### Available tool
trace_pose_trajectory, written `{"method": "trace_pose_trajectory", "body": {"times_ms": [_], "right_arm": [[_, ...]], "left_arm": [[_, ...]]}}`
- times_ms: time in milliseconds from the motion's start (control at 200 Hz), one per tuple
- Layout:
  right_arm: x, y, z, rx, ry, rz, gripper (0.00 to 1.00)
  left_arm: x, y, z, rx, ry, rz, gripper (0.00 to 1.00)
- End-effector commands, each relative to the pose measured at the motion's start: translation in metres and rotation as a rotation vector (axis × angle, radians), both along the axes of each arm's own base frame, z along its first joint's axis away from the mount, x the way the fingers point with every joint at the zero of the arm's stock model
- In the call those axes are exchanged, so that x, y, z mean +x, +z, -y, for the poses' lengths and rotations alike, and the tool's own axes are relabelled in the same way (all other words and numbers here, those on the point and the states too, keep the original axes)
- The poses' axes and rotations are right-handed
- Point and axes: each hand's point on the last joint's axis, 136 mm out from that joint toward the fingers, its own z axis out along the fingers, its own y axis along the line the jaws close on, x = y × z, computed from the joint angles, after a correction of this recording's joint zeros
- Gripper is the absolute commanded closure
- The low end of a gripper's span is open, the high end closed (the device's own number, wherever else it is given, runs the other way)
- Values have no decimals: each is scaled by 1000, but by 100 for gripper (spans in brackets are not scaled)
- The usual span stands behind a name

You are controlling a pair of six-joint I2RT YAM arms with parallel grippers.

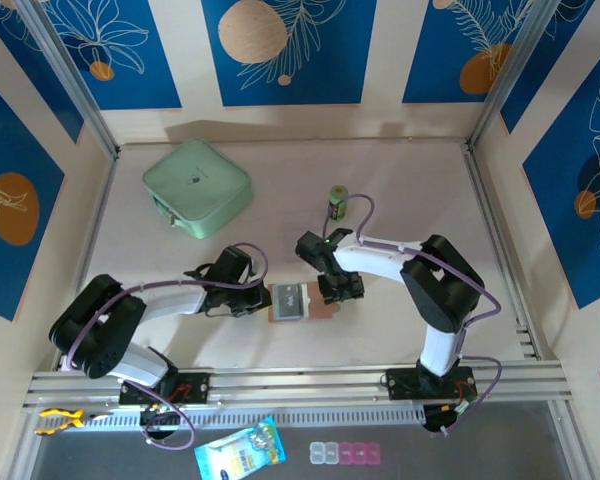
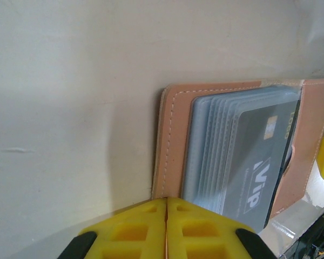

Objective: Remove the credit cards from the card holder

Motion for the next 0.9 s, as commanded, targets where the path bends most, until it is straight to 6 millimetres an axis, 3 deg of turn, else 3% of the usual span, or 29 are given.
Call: {"method": "trace_pose_trajectory", "body": {"times_ms": [0, 420, 575, 895], "right_arm": [[-5, 6, 17, 1, -53, 5, 49], [-9, -7, 17, 152, -143, -53, 47], [-2, 18, 11, 191, -143, -10, 47], [13, 75, -31, 353, -95, 60, 50]], "left_arm": [[-10, -21, -16, 97, 13, -49, 92], [-9, -20, -14, 88, 8, -47, 92], [-9, -17, -13, 84, 4, -38, 92], [-9, -16, -13, 82, 1, -39, 92]]}}
